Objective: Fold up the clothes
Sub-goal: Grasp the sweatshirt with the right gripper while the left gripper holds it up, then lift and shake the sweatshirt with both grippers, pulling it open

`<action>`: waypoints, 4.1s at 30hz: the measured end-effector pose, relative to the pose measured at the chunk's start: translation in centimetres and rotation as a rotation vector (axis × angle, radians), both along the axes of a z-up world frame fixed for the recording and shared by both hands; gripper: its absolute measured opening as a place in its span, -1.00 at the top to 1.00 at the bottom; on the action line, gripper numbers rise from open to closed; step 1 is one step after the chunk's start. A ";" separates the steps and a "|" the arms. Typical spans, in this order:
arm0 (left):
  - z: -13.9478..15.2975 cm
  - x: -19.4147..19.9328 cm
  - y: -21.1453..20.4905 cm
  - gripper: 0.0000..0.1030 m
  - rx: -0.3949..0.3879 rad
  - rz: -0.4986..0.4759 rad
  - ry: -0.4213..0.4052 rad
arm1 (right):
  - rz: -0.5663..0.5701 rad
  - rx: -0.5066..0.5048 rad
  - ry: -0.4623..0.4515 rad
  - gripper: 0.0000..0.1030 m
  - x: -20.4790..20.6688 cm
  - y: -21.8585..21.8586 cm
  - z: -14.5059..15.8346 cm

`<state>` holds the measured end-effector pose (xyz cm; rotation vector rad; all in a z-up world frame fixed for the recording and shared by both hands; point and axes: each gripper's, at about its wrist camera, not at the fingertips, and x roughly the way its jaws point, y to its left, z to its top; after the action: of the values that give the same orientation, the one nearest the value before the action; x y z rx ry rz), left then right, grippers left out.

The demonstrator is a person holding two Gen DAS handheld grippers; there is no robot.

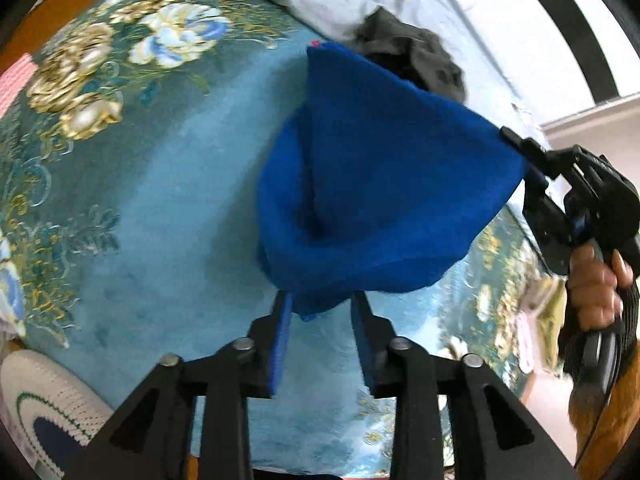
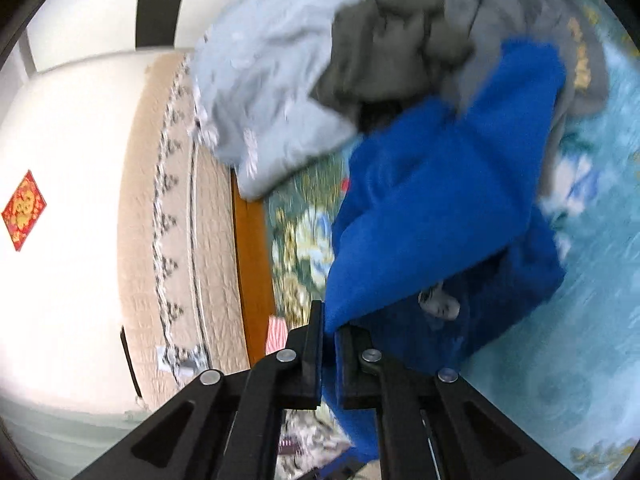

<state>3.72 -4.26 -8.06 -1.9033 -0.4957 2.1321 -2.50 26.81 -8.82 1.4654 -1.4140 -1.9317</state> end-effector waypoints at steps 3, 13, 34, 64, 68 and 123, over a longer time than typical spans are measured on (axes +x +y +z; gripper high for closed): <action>-0.6 0.4 0.1 0.32 0.029 0.013 -0.020 | -0.089 0.047 -0.004 0.92 1.0 4.3 1.0; -6.1 1.5 1.9 0.32 0.096 0.076 -0.183 | -0.367 0.154 -0.040 0.92 8.1 16.4 2.7; -19.6 1.8 10.3 0.31 0.222 0.381 -0.466 | -0.458 0.237 -0.163 0.92 14.6 23.5 1.0; -16.4 1.2 9.5 0.83 0.204 0.540 -0.377 | -0.369 0.158 -0.133 0.92 14.1 22.7 1.2; -11.2 0.4 6.0 0.83 0.229 0.530 -0.248 | -0.323 0.118 -0.079 0.92 13.2 21.5 2.6; 3.4 4.9 4.8 0.84 0.145 0.157 -0.087 | -0.362 0.146 -0.118 0.92 23.6 28.2 5.7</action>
<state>8.67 0.59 -4.63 -1.9387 -0.8199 2.0487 21.08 55.05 -3.08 1.4901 -1.7230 -2.2357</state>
